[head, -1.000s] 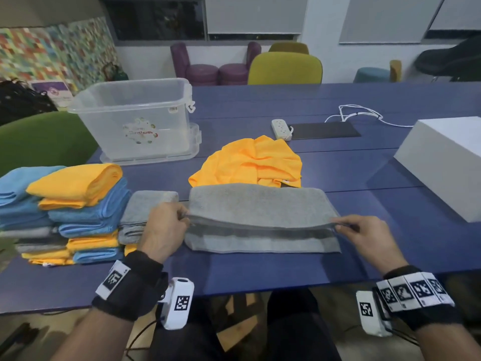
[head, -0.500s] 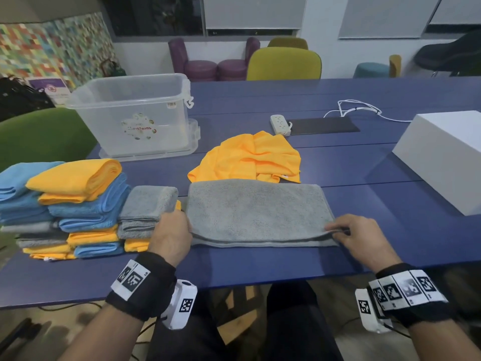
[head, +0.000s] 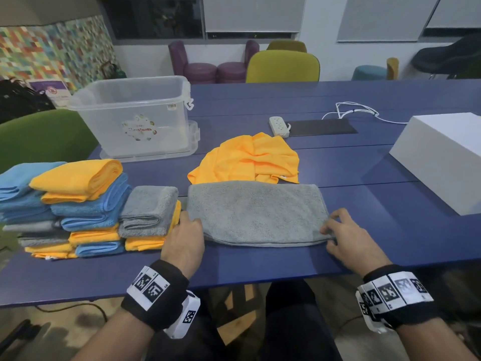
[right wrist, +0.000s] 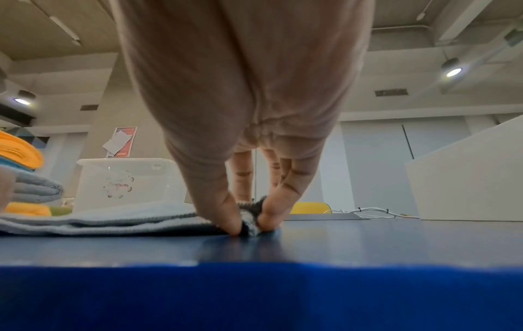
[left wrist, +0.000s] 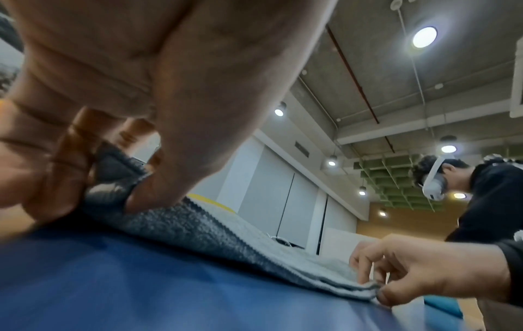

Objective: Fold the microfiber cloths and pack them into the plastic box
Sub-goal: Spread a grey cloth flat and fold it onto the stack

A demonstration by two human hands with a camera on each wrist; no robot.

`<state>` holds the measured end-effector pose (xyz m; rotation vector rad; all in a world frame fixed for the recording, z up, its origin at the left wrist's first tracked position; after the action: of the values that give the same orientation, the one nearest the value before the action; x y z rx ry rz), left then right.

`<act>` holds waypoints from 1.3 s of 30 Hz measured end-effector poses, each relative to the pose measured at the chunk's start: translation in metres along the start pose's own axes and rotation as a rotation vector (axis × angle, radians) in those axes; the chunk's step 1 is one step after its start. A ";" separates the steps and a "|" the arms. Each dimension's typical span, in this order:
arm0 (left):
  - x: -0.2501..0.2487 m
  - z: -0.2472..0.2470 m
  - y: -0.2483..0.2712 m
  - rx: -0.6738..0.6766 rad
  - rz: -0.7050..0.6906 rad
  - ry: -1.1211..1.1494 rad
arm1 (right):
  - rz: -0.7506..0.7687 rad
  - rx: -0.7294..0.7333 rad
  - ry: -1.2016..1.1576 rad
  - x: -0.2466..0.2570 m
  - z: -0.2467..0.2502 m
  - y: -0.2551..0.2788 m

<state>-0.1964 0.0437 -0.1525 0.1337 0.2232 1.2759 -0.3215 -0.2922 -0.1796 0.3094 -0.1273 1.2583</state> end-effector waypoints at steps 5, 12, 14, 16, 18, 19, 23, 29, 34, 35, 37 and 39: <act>0.011 0.012 0.009 -0.135 -0.046 0.078 | 0.085 -0.186 0.100 -0.005 -0.005 0.003; 0.031 0.003 0.029 -0.248 -0.096 0.195 | 0.209 -0.232 -0.073 -0.013 0.001 0.016; 0.037 0.000 0.031 -0.264 -0.053 0.236 | 0.257 -0.205 -0.196 -0.014 0.003 0.018; 0.043 -0.002 0.030 -0.297 -0.042 0.322 | 0.274 -0.179 -0.322 -0.016 0.004 0.020; 0.047 -0.005 0.029 -0.311 -0.064 0.436 | 0.236 -0.160 -0.395 -0.021 0.005 0.022; 0.049 -0.006 0.030 -0.309 -0.070 0.483 | 0.208 -0.164 -0.416 -0.024 0.006 0.023; 0.059 -0.017 0.041 -0.278 -0.103 0.672 | 0.127 -0.196 -0.456 -0.032 0.005 0.033; 0.064 -0.030 0.047 -0.245 -0.186 0.900 | 0.081 -0.176 -0.481 -0.035 0.003 0.041; 0.055 -0.032 0.044 -0.223 -0.240 1.106 | 0.085 -0.104 -0.503 -0.026 0.003 0.046; 0.054 -0.031 0.044 -0.221 -0.246 1.109 | 0.080 -0.106 -0.469 -0.027 0.003 0.046; 0.054 -0.034 0.043 -0.232 -0.238 1.078 | 0.083 -0.118 -0.432 -0.032 0.003 0.048; 0.054 -0.038 0.044 -0.278 -0.207 0.979 | 0.096 -0.121 -0.443 -0.033 0.005 0.049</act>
<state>-0.2316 0.1071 -0.1847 -0.7546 0.8650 1.0653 -0.3779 -0.3100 -0.1757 0.4777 -0.6009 1.2551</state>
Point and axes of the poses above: each hand's wrist, its own y-axis away from the middle knuckle, its own z-axis out of the back of the hand, x = y × z, the point moved 1 cm from there along -y, towards the middle knuckle, and after that the axes turned 8 degrees about x, right-handed, at the moved point
